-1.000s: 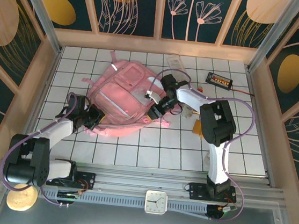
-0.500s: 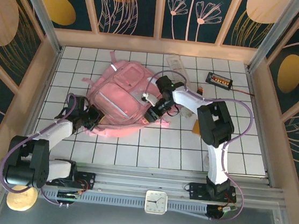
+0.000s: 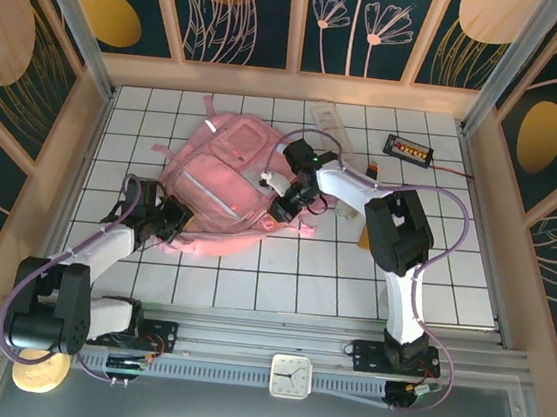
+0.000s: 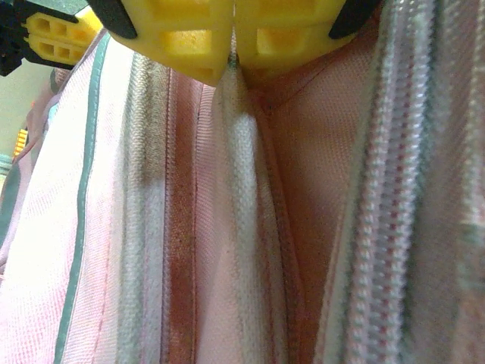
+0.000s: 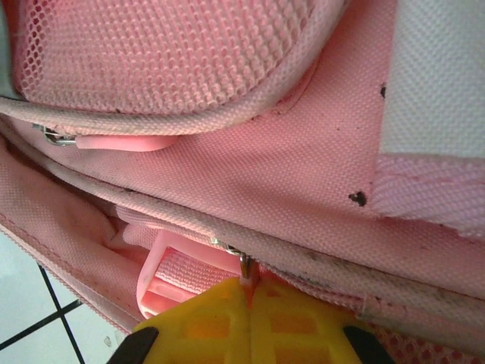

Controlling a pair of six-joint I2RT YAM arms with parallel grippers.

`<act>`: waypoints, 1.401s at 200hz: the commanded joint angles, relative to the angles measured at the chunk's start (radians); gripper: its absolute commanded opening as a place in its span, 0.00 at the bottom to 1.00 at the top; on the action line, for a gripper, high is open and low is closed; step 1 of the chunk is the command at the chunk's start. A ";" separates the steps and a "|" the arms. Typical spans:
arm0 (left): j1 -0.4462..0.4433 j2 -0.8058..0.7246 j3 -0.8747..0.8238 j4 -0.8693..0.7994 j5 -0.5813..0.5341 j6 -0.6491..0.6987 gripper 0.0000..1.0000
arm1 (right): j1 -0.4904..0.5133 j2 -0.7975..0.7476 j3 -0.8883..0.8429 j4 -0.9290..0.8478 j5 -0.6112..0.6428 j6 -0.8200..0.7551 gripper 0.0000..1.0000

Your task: Pack the student bag

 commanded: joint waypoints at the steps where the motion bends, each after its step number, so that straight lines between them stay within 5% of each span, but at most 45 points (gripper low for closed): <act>1: 0.000 -0.023 -0.023 0.003 0.005 -0.023 0.00 | 0.022 -0.014 0.051 -0.041 -0.026 0.017 0.00; 97: -0.002 -0.006 -0.038 0.010 -0.009 0.004 0.00 | -0.004 0.050 0.181 -0.327 -0.111 0.304 0.00; 208: -0.143 0.070 -0.005 0.160 -0.029 -0.118 0.00 | 0.067 0.155 0.241 -0.306 -0.297 0.438 0.00; 268: -0.149 0.087 0.021 0.180 -0.028 -0.130 0.00 | 0.105 0.177 0.265 -0.301 -0.278 0.469 0.00; 280: -0.150 0.089 0.022 0.179 -0.026 -0.125 0.00 | 0.102 0.156 0.245 -0.284 -0.244 0.496 0.14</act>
